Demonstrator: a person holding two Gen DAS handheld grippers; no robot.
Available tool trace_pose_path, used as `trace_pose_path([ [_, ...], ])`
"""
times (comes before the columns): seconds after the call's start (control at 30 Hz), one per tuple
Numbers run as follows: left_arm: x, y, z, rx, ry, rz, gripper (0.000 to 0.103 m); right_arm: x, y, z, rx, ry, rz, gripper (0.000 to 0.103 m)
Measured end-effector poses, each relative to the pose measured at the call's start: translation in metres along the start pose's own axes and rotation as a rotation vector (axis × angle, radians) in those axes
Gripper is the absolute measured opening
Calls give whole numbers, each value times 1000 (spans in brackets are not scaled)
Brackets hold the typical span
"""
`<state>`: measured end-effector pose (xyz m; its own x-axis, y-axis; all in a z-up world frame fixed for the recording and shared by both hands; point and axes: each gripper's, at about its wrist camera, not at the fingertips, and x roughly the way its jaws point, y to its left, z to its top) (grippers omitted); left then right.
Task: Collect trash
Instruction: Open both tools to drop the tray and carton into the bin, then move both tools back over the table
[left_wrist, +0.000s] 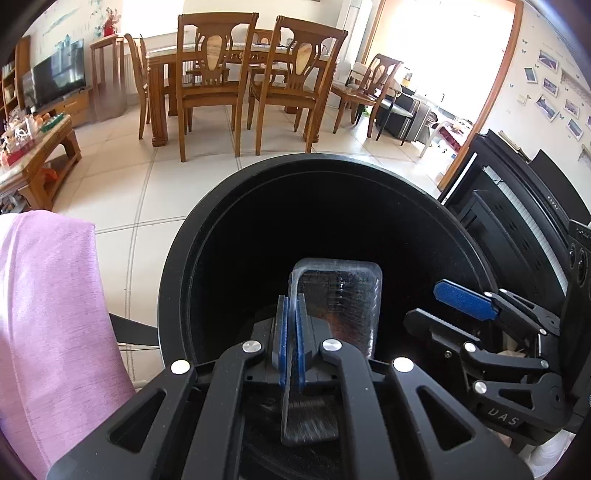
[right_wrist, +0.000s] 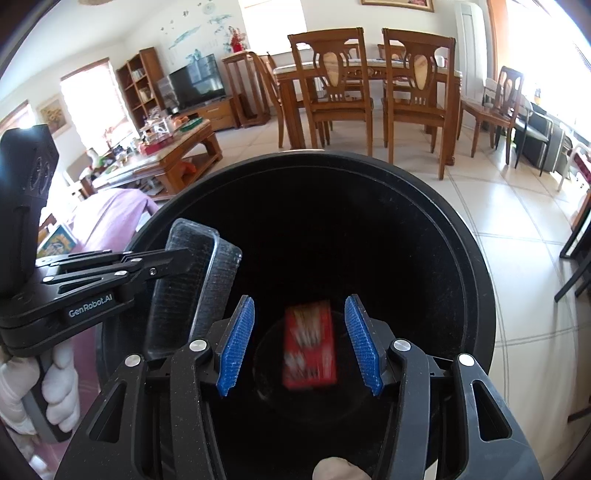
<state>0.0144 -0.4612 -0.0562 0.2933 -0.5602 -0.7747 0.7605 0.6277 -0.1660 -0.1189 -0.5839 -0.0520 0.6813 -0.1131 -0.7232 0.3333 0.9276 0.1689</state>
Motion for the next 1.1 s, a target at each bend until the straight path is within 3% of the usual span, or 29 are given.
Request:
trace_pose_path([
  [0.27,-7,2,-3,-2,4,26,9,-15,2,1,2,-55,-31,72],
  [0.3,-10,3,-3,-5,2,25,16,-18,1,1,7,-65,-35,74],
  [0.33,-12,4,-4,-7,-1,24,35,-22,0,1,15,-76,-39,78],
  [0.37,-16,5,-4,-8,-9,28,48,-24,1,2,21,-86,-41,80],
  [0.4,-23,4,-6,-2,-40,17,71,-27,1,3,25,-92,-44,81],
  [0.43,-32,1,-7,8,-80,23,84,-29,3,4,25,-98,-48,84],
  [0.5,-48,-2,-10,32,-145,83,94,-34,9,7,17,-110,-48,86],
  [0.67,-88,0,-20,73,-214,106,95,-47,27,10,1,-156,-32,95],
  [0.77,-117,11,-31,65,-255,137,98,-51,45,15,-28,-164,-19,95],
  [1.1,-217,103,-89,-102,-370,323,98,-41,153,31,-162,-138,119,95],
])
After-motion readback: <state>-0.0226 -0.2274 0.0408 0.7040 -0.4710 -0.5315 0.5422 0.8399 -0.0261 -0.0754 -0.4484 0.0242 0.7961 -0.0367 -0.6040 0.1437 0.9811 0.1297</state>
